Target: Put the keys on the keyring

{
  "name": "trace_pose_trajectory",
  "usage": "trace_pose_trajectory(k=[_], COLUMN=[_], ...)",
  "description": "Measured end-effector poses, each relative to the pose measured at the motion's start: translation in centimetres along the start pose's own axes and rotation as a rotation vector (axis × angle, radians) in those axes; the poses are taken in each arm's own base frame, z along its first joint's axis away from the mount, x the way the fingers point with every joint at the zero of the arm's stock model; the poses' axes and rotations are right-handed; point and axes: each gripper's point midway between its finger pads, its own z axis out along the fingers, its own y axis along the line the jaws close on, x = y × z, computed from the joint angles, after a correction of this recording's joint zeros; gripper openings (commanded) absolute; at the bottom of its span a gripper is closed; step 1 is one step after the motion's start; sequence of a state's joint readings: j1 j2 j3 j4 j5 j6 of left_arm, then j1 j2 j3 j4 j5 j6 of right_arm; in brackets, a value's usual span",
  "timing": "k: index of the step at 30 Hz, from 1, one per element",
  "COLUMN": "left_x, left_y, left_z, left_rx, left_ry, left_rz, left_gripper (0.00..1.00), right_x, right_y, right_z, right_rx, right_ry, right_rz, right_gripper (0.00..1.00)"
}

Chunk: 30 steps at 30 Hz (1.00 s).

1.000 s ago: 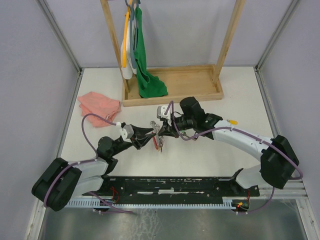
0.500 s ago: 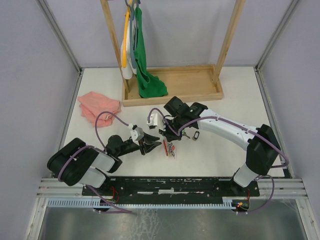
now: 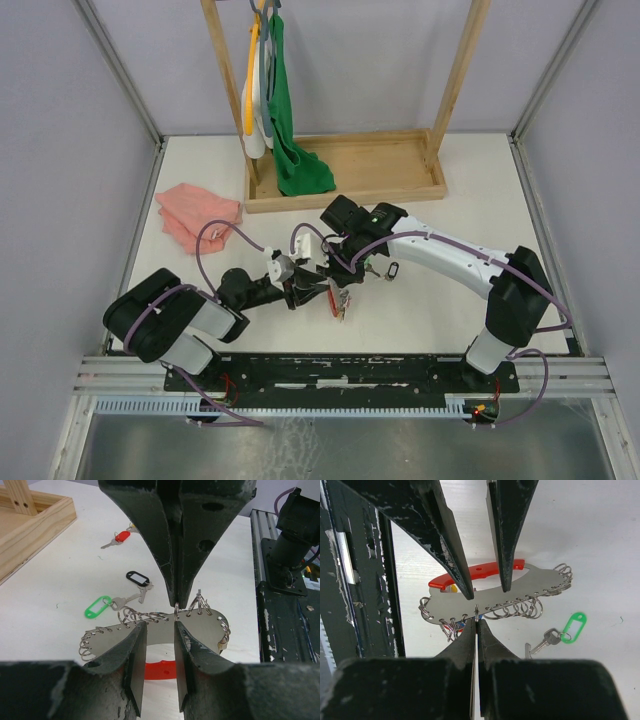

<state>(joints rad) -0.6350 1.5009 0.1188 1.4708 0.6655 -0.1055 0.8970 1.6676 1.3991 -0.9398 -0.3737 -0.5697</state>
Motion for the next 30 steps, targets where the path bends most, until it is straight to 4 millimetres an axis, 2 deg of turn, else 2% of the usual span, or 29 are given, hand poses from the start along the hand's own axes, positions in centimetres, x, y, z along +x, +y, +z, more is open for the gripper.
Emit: trace_pose_trajectory(k=[19,27,30], left_x=[-0.4,-0.1,-0.1], left_y=[-0.9,-1.1,-1.2], left_z=[0.4,0.6,0.7], left_rx=[0.062,0.087,0.097], left_ry=[-0.016,-0.010,-0.009], left_rz=[0.017,0.014,0.014], left_gripper=[0.28,0.14,0.06], right_x=[-1.0,-1.2,-1.4], right_y=[0.6,0.7,0.6], right_z=[-0.1,-0.3,-0.4], right_rx=[-0.034,-0.035,-0.031], right_ry=[-0.042,-0.054,-0.061], right_rz=[-0.002,-0.007,-0.011], right_gripper=[0.01,0.01,0.01])
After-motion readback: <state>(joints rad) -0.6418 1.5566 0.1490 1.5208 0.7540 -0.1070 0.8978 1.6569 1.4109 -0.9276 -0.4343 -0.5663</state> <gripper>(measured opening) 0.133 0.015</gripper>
